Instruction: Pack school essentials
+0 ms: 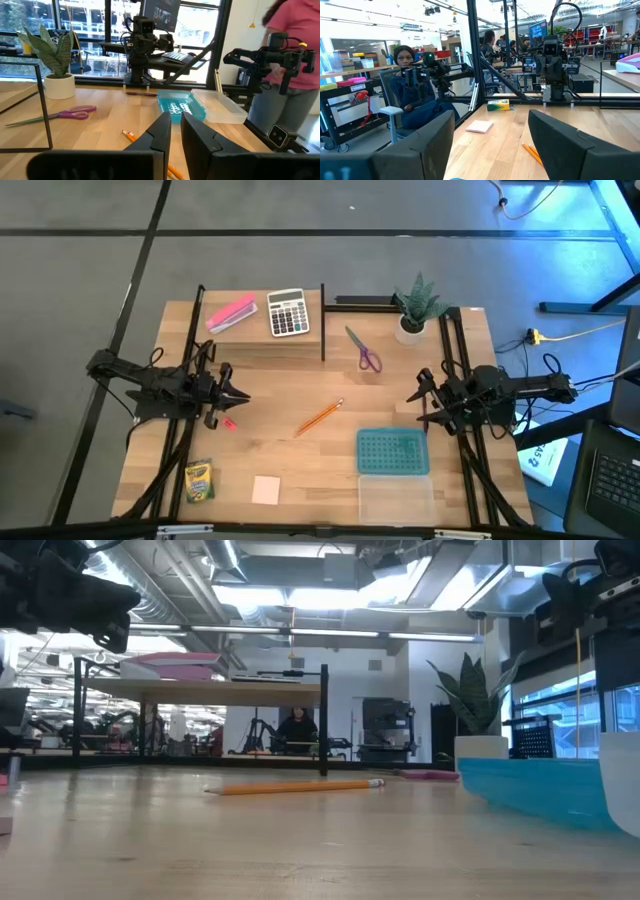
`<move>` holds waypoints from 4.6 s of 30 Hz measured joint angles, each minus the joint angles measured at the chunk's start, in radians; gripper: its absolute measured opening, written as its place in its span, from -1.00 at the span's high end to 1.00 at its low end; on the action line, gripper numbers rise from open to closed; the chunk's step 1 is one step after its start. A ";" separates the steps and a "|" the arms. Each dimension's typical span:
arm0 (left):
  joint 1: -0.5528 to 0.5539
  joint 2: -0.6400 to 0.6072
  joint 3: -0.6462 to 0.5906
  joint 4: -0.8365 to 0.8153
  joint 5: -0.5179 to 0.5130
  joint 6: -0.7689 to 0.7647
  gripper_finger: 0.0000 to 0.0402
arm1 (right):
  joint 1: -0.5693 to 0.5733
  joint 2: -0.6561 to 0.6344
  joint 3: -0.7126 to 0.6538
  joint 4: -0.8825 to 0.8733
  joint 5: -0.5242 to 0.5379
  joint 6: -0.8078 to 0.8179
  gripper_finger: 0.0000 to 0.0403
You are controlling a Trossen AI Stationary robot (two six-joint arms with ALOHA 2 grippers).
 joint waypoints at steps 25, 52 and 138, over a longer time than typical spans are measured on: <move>0.000 0.000 0.000 0.000 0.000 0.000 0.81 | 0.000 0.010 0.123 0.084 0.133 -0.137 -0.28; 0.000 0.000 0.000 0.001 -0.009 0.000 0.81 | -0.004 0.862 0.940 -0.845 0.381 0.321 -0.28; 0.116 1.056 1.056 -0.520 -0.186 -0.364 0.81 | -0.614 1.749 1.132 -1.061 0.323 0.330 -0.28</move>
